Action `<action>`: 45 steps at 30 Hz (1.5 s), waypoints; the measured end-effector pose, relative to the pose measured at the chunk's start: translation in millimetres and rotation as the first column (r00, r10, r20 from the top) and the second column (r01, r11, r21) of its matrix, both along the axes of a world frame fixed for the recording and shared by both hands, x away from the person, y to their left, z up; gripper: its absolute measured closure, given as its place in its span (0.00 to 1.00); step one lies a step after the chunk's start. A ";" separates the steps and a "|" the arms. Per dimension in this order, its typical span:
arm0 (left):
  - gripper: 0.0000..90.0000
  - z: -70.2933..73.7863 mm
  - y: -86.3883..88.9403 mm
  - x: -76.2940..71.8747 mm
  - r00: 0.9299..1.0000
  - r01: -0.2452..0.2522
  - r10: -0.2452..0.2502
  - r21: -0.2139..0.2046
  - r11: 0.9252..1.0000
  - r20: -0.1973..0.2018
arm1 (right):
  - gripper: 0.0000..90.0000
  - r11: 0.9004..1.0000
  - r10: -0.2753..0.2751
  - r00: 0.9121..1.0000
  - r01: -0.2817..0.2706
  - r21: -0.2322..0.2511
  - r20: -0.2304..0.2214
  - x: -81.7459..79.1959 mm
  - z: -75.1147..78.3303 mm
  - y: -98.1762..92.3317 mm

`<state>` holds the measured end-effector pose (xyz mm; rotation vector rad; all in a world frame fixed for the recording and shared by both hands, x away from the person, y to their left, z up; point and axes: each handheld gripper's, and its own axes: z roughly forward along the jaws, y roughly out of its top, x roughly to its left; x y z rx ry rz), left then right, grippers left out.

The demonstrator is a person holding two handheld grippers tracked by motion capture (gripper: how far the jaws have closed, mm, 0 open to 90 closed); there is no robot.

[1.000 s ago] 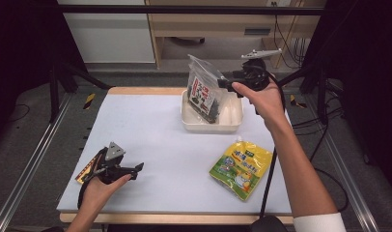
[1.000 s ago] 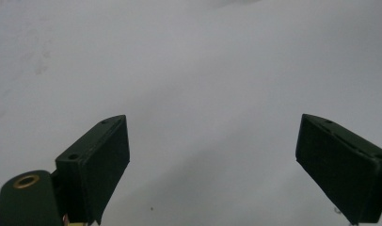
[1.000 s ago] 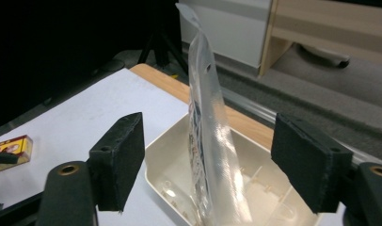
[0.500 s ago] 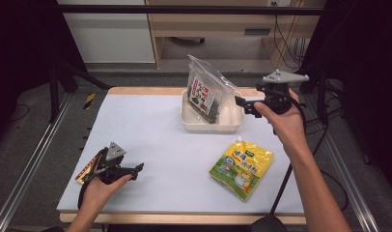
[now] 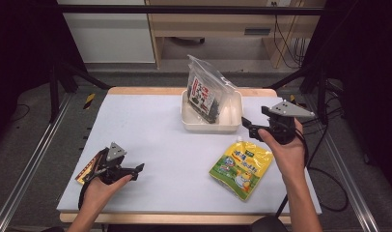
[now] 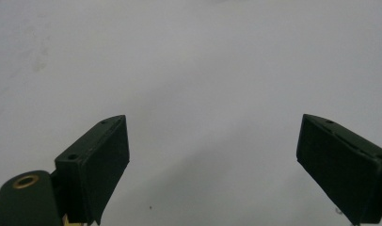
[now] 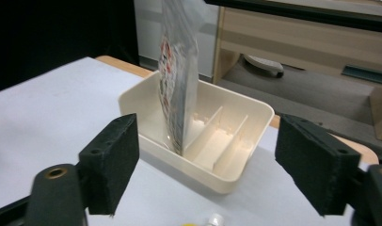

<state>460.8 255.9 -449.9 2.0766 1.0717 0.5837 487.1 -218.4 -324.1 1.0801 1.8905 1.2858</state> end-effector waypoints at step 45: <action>0.11 1.5 -1.0 -0.1 1.000 0.010 -0.010 0.005 1.000 0.003 | 0.35 0.969 -0.245 0.920 0.240 -0.054 -0.308 -4.2 -122.2 -69.1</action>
